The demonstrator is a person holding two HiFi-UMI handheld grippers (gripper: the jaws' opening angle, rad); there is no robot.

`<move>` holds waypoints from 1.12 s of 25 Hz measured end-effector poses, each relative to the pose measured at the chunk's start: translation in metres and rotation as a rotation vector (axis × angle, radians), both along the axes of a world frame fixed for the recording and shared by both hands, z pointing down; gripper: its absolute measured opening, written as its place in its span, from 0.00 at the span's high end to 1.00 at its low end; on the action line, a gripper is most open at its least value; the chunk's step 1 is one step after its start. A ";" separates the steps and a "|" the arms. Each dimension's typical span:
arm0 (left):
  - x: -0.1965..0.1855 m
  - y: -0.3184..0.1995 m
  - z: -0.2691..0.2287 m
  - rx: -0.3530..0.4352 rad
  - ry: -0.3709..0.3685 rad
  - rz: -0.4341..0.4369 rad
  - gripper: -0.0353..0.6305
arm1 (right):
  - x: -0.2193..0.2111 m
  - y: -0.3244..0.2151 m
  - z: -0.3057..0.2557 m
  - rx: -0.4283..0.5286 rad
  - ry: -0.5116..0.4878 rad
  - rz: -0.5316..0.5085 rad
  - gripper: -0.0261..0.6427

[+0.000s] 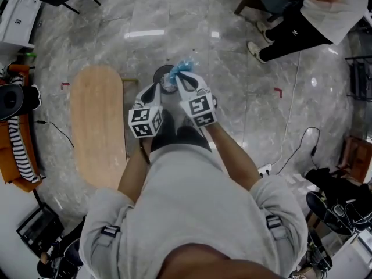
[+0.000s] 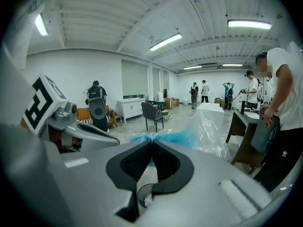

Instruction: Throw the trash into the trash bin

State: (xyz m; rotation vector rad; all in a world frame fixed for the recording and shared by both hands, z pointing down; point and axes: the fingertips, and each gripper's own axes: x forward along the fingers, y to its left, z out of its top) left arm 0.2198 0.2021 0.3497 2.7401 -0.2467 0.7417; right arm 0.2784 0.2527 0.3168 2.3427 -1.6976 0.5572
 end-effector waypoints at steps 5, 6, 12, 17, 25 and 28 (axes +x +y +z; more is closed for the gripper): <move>0.011 -0.031 0.013 -0.029 -0.012 -0.017 0.92 | 0.013 -0.027 0.010 -0.035 -0.012 -0.007 0.94; 0.011 -0.038 0.016 -0.037 -0.017 -0.024 0.92 | 0.015 -0.033 0.012 -0.041 -0.021 -0.007 0.94; 0.001 -0.089 0.059 -0.097 -0.058 -0.041 0.92 | 0.012 -0.073 0.061 -0.121 -0.088 0.012 0.94; -0.008 -0.116 0.108 -0.170 -0.113 -0.038 0.92 | 0.001 -0.097 0.106 -0.194 -0.141 0.014 0.94; -0.012 -0.118 0.197 -0.217 -0.188 0.039 0.92 | -0.014 -0.124 0.201 -0.264 -0.194 -0.040 0.94; -0.023 -0.114 0.243 -0.237 -0.226 0.023 0.92 | -0.022 -0.117 0.247 -0.295 -0.234 -0.043 0.94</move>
